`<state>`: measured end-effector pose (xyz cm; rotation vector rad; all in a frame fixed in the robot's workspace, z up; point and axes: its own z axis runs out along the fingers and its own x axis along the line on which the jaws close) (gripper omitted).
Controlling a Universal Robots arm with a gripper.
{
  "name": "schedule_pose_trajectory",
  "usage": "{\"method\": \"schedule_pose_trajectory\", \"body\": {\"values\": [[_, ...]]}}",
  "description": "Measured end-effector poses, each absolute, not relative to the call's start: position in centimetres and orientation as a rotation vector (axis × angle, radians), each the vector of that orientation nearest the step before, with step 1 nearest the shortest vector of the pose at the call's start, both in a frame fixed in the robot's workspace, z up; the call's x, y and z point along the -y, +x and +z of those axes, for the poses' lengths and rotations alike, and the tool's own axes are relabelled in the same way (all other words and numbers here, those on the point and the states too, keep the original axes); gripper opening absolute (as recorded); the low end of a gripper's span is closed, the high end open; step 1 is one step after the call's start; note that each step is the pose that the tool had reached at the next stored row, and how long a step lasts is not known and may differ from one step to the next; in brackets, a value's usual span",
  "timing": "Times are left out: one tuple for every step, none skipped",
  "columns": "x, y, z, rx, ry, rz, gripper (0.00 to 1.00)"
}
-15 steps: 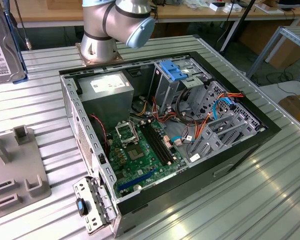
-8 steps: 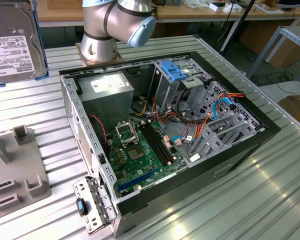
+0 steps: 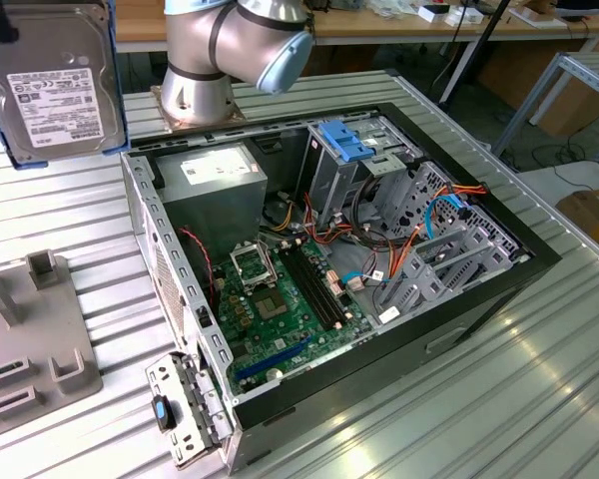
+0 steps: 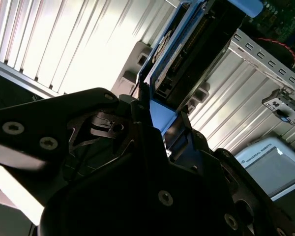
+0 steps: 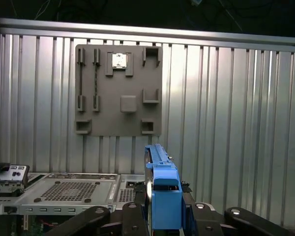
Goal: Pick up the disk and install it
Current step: 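Pick up the disk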
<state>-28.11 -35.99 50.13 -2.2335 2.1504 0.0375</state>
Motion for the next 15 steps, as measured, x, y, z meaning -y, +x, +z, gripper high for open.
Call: {"method": "schedule_pose_trajectory", "body": {"values": [[36.0, -27.4, 50.1, -2.151, -2.233, 0.037, 0.36], [36.0, -26.9, 50.1, -2.15, -2.233, 0.038, 0.36], [36.0, -26.5, 50.1, -2.15, -2.233, 0.037, 0.36], [36.0, -25.6, 50.1, -2.15, -2.234, 0.038, 0.36], [36.0, -25.2, 50.1, -2.15, -2.234, 0.038, 0.36], [36.0, -24.7, 50.1, -2.15, -2.234, 0.038, 0.36], [36.0, -24.2, 50.1, -2.15, -2.233, 0.037, 0.36], [36.0, -23.7, 50.1, -2.15, -2.234, 0.038, 0.36], [36.0, -23.2, 50.1, -2.15, -2.234, 0.037, 0.36], [36.0, -22.8, 50.1, -2.15, -2.234, 0.038, 0.36], [36.0, -22.1, 50.1, -2.15, -2.234, 0.037, 0.36], [36.0, -20.7, 50.1, -2.15, -2.233, 0.037, 0.36], [36.0, -19.7, 50.1, -2.15, -2.234, 0.037, 0.36], [36.0, -19.0, 50.1, -2.15, -2.234, 0.037, 0.36], [36.0, -18.2, 50.1, -2.15, -2.234, 0.037, 0.36]]}}
